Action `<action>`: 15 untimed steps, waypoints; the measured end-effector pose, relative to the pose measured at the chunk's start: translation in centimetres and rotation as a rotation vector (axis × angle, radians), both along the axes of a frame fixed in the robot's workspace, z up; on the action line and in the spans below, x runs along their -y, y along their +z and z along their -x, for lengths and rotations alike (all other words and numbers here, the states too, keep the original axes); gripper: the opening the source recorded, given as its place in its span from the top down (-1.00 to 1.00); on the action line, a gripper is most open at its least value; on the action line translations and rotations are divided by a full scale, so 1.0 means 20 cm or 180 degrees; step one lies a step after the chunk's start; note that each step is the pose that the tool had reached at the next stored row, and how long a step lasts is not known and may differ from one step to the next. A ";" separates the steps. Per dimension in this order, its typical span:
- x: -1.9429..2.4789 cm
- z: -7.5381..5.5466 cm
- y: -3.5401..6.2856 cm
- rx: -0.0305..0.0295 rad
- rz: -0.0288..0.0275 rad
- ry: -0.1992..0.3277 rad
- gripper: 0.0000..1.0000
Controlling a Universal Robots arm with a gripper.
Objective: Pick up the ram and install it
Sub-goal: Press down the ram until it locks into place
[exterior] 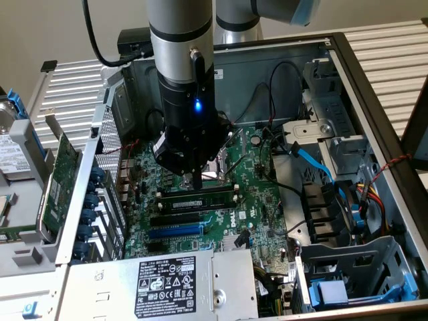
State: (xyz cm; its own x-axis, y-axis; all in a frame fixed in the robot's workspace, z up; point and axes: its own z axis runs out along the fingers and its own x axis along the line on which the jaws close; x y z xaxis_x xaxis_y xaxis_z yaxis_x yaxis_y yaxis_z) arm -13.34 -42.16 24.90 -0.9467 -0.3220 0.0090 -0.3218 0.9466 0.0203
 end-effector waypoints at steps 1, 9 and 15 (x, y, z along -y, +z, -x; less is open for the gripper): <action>0.000 0.00 0.000 0.0000 0.0002 -0.0033 0.79; 0.000 0.00 0.000 -0.0004 0.0019 -0.0302 0.79; 0.000 0.00 0.000 -0.0007 0.0024 -0.0518 0.79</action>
